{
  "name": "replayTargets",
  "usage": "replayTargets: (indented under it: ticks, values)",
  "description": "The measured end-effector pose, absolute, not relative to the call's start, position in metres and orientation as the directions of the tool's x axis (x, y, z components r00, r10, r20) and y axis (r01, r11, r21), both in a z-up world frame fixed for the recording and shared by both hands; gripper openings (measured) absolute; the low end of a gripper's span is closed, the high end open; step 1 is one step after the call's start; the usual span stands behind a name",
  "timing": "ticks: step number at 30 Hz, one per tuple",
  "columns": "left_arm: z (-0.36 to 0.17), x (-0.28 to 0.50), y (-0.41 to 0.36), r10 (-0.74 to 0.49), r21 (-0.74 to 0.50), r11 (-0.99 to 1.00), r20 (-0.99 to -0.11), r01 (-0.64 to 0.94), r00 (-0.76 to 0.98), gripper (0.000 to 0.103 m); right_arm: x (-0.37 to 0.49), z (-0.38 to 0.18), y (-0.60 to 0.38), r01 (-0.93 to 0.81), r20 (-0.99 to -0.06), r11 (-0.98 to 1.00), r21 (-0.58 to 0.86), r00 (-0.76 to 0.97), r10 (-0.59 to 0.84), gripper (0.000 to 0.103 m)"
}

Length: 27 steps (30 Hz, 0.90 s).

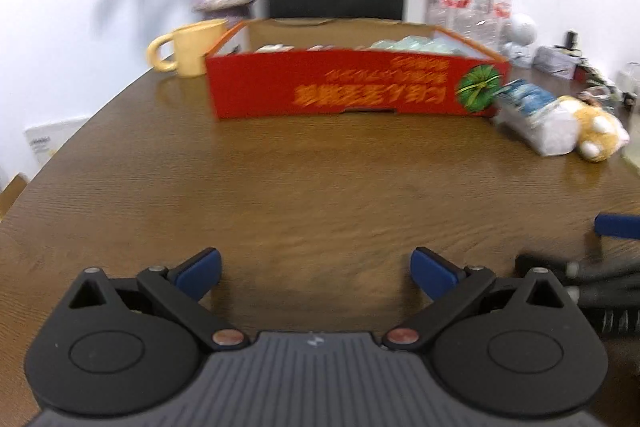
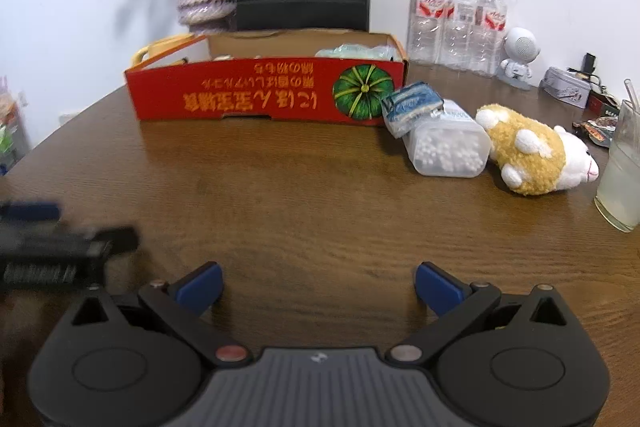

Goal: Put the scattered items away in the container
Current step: 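Grasp the blue printed tissue pack with the left tool while the right tool grasps the plush dog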

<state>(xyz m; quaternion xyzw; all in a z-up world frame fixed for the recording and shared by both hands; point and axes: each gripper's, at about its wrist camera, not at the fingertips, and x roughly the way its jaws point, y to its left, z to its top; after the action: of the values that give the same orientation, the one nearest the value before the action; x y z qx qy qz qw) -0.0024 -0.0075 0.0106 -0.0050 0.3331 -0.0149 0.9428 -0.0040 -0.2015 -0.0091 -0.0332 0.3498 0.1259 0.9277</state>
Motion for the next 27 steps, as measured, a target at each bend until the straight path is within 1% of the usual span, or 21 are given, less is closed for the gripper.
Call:
replayTargets:
  ticks: [1, 3, 5, 6, 7, 8, 9, 10, 12, 13, 15, 16, 17, 18, 19, 20, 21, 22, 23, 25, 27]
  values:
    - [0.020, 0.006, -0.015, -0.081, -0.055, 0.997, -0.620, 0.060, 0.780, 0.103, -0.005, -0.007, -0.209, -0.247, -0.660, 0.969, 0.033, 0.723, 0.206, 0.099]
    - [0.040, 0.024, -0.031, -0.178, -0.124, 0.984, -0.599, 0.130, 0.780, 0.103, -0.005, 0.000, -0.233, -0.189, -0.636, 0.980, 0.054, 0.751, 0.180, 0.090]
    - [0.052, 0.049, -0.055, -0.240, -0.147, 0.971, -0.592, 0.190, 0.769, 0.102, 0.002, 0.011, -0.258, -0.126, -0.590, 0.990, 0.071, 0.795, 0.143, 0.089]
    - [0.055, 0.065, -0.069, -0.251, -0.146, 0.968, -0.596, 0.204, 0.763, 0.100, 0.005, 0.017, -0.271, -0.094, -0.566, 0.992, 0.081, 0.815, 0.123, 0.086]
    - [0.057, 0.080, -0.083, -0.251, -0.145, 0.968, -0.607, 0.206, 0.754, 0.093, 0.009, 0.023, -0.283, -0.064, -0.543, 0.994, 0.090, 0.834, 0.103, 0.079]
    - [0.058, 0.094, -0.097, -0.255, -0.151, 0.967, -0.622, 0.206, 0.741, 0.089, 0.017, 0.029, -0.294, -0.046, -0.528, 0.995, 0.085, 0.845, 0.085, 0.076]
    - [0.059, 0.107, -0.110, -0.271, -0.162, 0.962, -0.631, 0.218, 0.727, 0.088, 0.025, 0.033, -0.302, -0.036, -0.518, 0.997, 0.071, 0.853, 0.068, 0.068]
    - [0.058, 0.117, -0.121, -0.283, -0.163, 0.959, -0.632, 0.233, 0.722, 0.088, 0.033, 0.035, -0.307, -0.029, -0.502, 0.998, 0.051, 0.863, 0.051, 0.062]
    - [0.056, 0.132, -0.140, -0.293, -0.151, 0.955, -0.628, 0.257, 0.721, 0.088, 0.051, 0.035, -0.317, -0.019, -0.483, 1.000, 0.018, 0.875, 0.026, 0.046]
    - [0.053, 0.139, -0.148, -0.283, -0.135, 0.957, -0.628, 0.257, 0.725, 0.088, 0.061, 0.033, -0.320, -0.018, -0.480, 1.000, 0.004, 0.877, 0.018, 0.042]
    - [0.046, 0.150, -0.159, -0.249, -0.095, 0.965, -0.631, 0.245, 0.735, 0.087, 0.072, 0.026, -0.324, -0.034, -0.487, 0.999, -0.003, 0.873, 0.028, 0.039]
    - [0.042, 0.154, -0.160, -0.248, -0.093, 0.965, -0.636, 0.247, 0.731, 0.074, 0.076, 0.022, -0.324, -0.042, -0.487, 0.999, -0.015, 0.873, 0.029, 0.038]
    - [0.040, 0.156, -0.158, -0.271, -0.118, 0.960, -0.633, 0.255, 0.726, 0.061, 0.079, 0.019, -0.322, -0.045, -0.483, 0.998, -0.047, 0.875, 0.017, 0.038]
    - [0.039, 0.156, -0.154, -0.307, -0.163, 0.950, -0.626, 0.265, 0.717, 0.054, 0.081, 0.016, -0.319, -0.047, -0.479, 0.996, -0.078, 0.878, 0.004, 0.035]
    - [0.039, 0.154, -0.150, -0.338, -0.203, 0.941, -0.623, 0.272, 0.705, 0.039, 0.082, 0.014, -0.316, -0.047, -0.479, 0.994, -0.101, 0.878, -0.007, 0.034]
    - [0.040, 0.150, -0.148, -0.341, -0.206, 0.940, -0.620, 0.272, 0.707, 0.029, 0.082, 0.013, -0.313, -0.046, -0.478, 0.991, -0.124, 0.878, -0.019, 0.033]
    - [0.042, 0.146, -0.147, -0.327, -0.188, 0.945, -0.615, 0.269, 0.718, 0.020, 0.083, 0.011, -0.310, -0.046, -0.477, 0.988, -0.146, 0.878, -0.030, 0.029]
    - [0.044, 0.141, -0.147, -0.306, -0.157, 0.951, -0.606, 0.266, 0.734, 0.006, 0.081, 0.011, -0.307, -0.045, -0.475, 0.986, -0.159, 0.879, -0.037, 0.024]
    - [0.046, 0.135, -0.146, -0.294, -0.135, 0.954, -0.598, 0.267, 0.746, 0.003, 0.080, 0.010, -0.304, -0.044, -0.473, 0.984, -0.172, 0.880, -0.043, 0.022]
    - [0.048, 0.123, -0.140, -0.295, -0.126, 0.953, -0.588, 0.275, 0.753, 0.001, 0.075, 0.010, -0.297, -0.043, -0.469, 0.979, -0.198, 0.881, -0.056, 0.015]
    - [0.051, 0.113, -0.132, -0.296, -0.127, 0.953, -0.584, 0.276, 0.756, 0.001, 0.063, 0.013, -0.294, -0.039, -0.454, 0.980, -0.194, 0.889, -0.054, 0.002]
